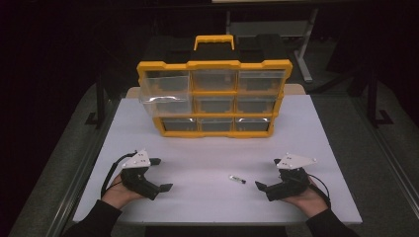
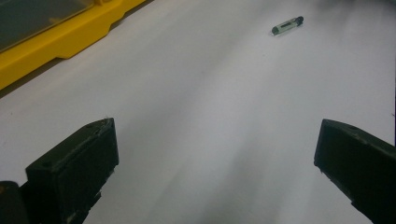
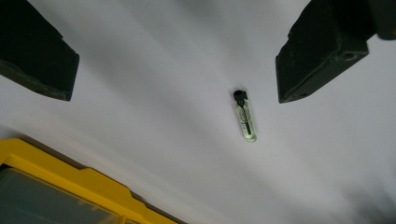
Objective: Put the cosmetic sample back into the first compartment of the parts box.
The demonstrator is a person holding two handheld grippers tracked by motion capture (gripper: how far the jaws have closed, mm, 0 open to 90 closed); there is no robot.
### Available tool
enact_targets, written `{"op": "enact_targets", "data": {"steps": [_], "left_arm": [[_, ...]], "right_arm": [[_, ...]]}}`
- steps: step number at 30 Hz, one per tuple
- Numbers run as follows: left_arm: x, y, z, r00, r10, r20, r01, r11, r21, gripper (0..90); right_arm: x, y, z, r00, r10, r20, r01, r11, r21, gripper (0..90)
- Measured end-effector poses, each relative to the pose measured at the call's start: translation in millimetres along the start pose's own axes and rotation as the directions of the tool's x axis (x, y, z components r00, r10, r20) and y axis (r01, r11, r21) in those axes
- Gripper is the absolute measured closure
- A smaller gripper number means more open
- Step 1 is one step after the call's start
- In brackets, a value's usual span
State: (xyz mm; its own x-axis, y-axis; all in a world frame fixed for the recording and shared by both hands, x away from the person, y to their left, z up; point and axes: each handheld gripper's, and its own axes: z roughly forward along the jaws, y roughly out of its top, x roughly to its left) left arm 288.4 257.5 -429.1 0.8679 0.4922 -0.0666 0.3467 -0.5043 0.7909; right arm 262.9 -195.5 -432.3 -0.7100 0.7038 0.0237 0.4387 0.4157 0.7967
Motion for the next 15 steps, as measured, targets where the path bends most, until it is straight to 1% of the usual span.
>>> {"op": "enact_targets", "data": {"steps": [4,6,9,13,15], "left_arm": [[-0.2,-0.4,0.7,1.0000,0.003,0.004,-0.003,1.0000,0.006,0.0],[0.3,-0.4,0.6,1.0000,-0.005,0.005,0.005,1.0000,-0.005,0.0],[1.0,-0.2,0.8,1.0000,-0.009,0.003,0.009,0.9999,-0.006,0.0],[0.8,-1.4,0.7,1.0000,-0.006,0.000,0.006,1.0000,0.006,0.0],[1.0,-2.3,0.1,0.9999,-0.012,0.005,0.012,0.9999,-0.004,0.0]], "right_arm": [[0.1,0.2,-0.4,1.0000,0.000,-0.002,0.000,1.0000,0.001,0.0],[-0.1,1.4,-0.3,0.9999,0.002,-0.010,-0.002,1.0000,-0.002,0.0],[-1.2,2.8,-1.8,0.9997,0.010,-0.020,-0.011,0.9998,-0.019,0.0],[-1.7,5.4,-1.0,0.9995,0.005,-0.030,-0.006,0.9999,-0.015,0.0],[-0.8,8.8,0.5,0.9993,0.004,-0.036,-0.005,0.9998,-0.020,0.0]]}}
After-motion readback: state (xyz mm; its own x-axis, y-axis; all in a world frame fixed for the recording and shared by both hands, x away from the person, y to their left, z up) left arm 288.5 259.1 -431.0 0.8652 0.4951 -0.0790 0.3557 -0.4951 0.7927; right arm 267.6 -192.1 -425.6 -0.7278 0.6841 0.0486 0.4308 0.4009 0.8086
